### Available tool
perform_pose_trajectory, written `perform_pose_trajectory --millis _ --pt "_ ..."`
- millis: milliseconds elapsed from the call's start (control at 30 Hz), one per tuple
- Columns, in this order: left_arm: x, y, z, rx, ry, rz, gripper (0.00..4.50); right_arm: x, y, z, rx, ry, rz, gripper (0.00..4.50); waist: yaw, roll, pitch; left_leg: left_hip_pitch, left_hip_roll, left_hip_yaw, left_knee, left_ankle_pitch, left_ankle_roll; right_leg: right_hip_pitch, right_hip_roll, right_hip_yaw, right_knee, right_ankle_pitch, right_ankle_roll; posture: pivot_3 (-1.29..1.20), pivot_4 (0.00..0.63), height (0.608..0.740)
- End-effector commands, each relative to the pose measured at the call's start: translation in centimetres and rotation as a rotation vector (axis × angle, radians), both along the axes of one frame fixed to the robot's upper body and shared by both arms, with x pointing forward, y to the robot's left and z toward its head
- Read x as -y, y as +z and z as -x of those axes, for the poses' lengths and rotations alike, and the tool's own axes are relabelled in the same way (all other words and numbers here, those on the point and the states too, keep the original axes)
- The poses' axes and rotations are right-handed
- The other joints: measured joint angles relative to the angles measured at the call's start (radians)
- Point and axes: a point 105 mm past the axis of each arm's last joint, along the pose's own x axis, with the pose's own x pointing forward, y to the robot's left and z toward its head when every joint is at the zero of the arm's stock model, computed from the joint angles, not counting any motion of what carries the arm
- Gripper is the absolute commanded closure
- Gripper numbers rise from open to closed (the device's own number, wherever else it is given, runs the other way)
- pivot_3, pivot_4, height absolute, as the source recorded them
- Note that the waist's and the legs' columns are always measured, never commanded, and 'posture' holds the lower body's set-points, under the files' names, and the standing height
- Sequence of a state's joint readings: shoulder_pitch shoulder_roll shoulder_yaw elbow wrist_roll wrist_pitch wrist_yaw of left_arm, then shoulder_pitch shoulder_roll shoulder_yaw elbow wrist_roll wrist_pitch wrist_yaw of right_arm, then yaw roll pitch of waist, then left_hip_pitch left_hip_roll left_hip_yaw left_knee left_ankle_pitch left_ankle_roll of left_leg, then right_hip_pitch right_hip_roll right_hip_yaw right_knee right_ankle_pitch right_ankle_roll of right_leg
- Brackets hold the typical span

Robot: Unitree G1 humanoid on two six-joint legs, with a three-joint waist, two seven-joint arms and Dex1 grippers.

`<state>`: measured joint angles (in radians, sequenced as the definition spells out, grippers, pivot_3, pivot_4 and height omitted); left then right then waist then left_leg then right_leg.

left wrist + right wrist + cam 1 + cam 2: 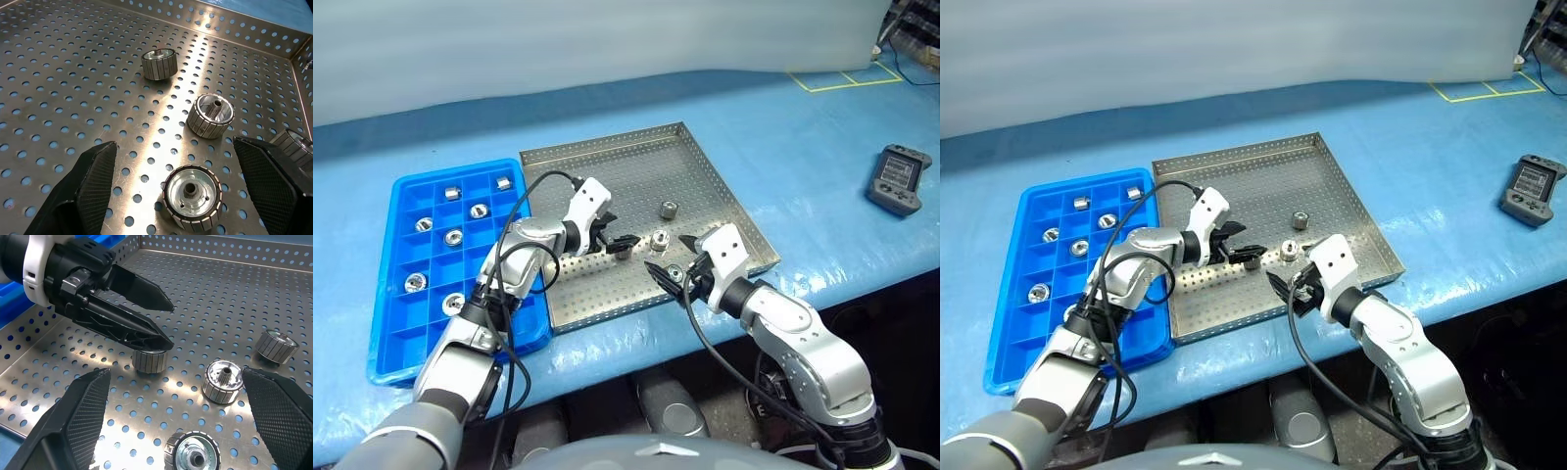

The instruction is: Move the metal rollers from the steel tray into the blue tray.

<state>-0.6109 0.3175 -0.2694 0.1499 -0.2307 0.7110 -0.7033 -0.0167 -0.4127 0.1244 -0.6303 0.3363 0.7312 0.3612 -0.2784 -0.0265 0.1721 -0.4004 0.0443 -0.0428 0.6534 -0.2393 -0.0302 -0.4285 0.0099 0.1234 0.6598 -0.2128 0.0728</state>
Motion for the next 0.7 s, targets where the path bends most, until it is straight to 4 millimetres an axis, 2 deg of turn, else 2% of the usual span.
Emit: perform_pose_trajectory --millis 33,233,333,500,533,700 --pt "-0.1 -0.1 -0.2 0.034 -0.013 -0.062 0.38 -0.5 1.2 0.1 0.051 0.01 -0.013 0.0 -0.004 0.0 0.0 0.0 0.0 0.0 0.0 0.0 0.0 0.0 0.0 0.0 0.0 0.0 0.0 -0.28 0.15 0.74" --pt "-0.7 -1.9 0.7 -0.013 -0.025 -0.112 0.38 -0.8 1.2 0.0 0.049 0.014 -0.025 0.0 -0.009 0.0 0.0 0.0 0.0 0.0 -0.001 0.0 0.0 0.0 0.0 0.0 0.0 0.0 0.0 -0.27 0.15 0.74" --pt "-0.8 -2.2 0.8 -0.027 -0.028 -0.115 0.97 -0.9 1.2 0.0 0.05 0.018 -0.027 0.0 -0.008 0.0 0.0 0.001 0.0 0.0 -0.002 0.0 0.0 0.0 0.0 0.0 0.0 0.0 0.0 -0.26 0.15 0.74" --pt "-0.7 -2.0 0.9 -0.029 -0.024 -0.09 2.61 -1.0 1.2 -0.2 0.051 0.02 -0.029 0.0 -0.006 0.0 0.0 0.0 0.0 0.0 -0.002 0.0 0.0 0.0 0.0 0.0 0.0 0.0 0.0 -0.25 0.15 0.74" --pt "-0.7 -1.8 0.8 -0.023 -0.013 -0.07 2.78 -1.1 1.2 -0.2 0.051 0.022 -0.029 0.0 -0.007 0.0 0.0 0.0 0.0 0.0 -0.002 0.0 0.0 0.0 0.0 0.0 0.0 0.0 0.0 -0.25 0.15 0.74" --pt "-1.6 1.4 0.1 0.1 0.091 0.061 2.79 -1.7 1.1 0.1 0.041 0.053 -0.033 0.0 -0.005 0.0 0.0 0.001 0.0 0.0 -0.003 0.0 0.0 -0.001 0.0 0.0 0.0 0.0 0.0 -0.23 0.15 0.74"
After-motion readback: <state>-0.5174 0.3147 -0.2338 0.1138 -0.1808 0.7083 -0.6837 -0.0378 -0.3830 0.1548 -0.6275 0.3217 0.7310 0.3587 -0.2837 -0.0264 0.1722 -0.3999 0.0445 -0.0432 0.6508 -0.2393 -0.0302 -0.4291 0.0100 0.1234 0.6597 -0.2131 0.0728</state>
